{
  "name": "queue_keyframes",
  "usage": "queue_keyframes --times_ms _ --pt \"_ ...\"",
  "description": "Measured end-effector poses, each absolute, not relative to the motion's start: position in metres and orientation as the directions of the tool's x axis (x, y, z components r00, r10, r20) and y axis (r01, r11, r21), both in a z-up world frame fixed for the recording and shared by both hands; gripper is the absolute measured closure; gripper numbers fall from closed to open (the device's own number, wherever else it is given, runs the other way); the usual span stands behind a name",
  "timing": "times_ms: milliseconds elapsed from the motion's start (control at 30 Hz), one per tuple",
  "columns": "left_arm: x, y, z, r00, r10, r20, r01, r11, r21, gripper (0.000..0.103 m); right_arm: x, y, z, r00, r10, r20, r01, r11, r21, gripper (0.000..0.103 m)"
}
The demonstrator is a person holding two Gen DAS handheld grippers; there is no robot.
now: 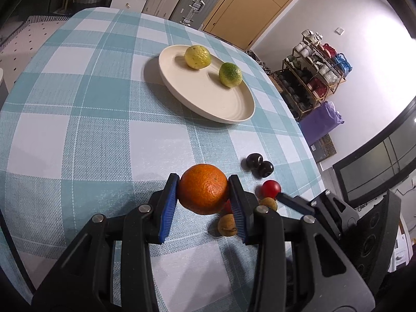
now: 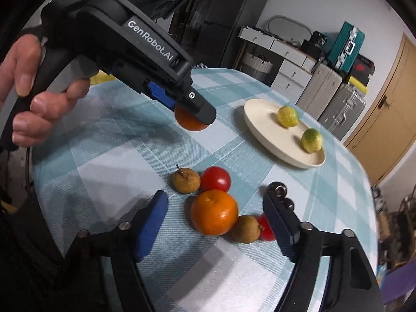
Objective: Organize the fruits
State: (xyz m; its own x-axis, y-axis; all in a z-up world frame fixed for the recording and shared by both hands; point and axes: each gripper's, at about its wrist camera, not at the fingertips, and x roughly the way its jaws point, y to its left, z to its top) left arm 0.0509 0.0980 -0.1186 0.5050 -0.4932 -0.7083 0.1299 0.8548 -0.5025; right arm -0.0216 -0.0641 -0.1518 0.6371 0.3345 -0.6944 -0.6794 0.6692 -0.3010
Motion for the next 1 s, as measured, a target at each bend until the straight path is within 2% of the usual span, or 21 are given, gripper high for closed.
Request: queue_keyframes --times_ms 133,167,433,667,1000 --pt "0.051 0.1 -0.122 0.5 -0.499 -0.708 0.129 0.851 -0.509 0.068 -0.015 -0.063 -0.158 0.611 0.31 -0.728 -0.691 0.658 -0.3 0.062" --pt "0.051 0.1 -0.123 0.499 -0.5 -0.708 0.129 0.851 -0.51 0.068 -0.015 -0.063 -0.159 0.605 0.31 -0.734 -0.694 0.657 -0.294 0.063" --pt "0.052 0.1 -0.123 0.501 -0.502 -0.704 0.132 0.849 -0.512 0.068 -0.013 -0.066 -0.152 0.601 0.335 -0.725 -0.697 0.665 -0.27 0.064" --pt "0.056 0.1 -0.118 0.509 -0.498 -0.702 0.132 0.851 -0.509 0.068 -0.002 -0.087 -0.138 0.579 0.407 -0.707 -0.679 0.72 -0.141 0.064" --pt "0.075 0.096 -0.102 0.527 -0.481 -0.701 0.142 0.863 -0.485 0.068 0.024 -0.12 -0.113 0.584 0.515 -0.627 -0.625 0.779 0.057 0.064"
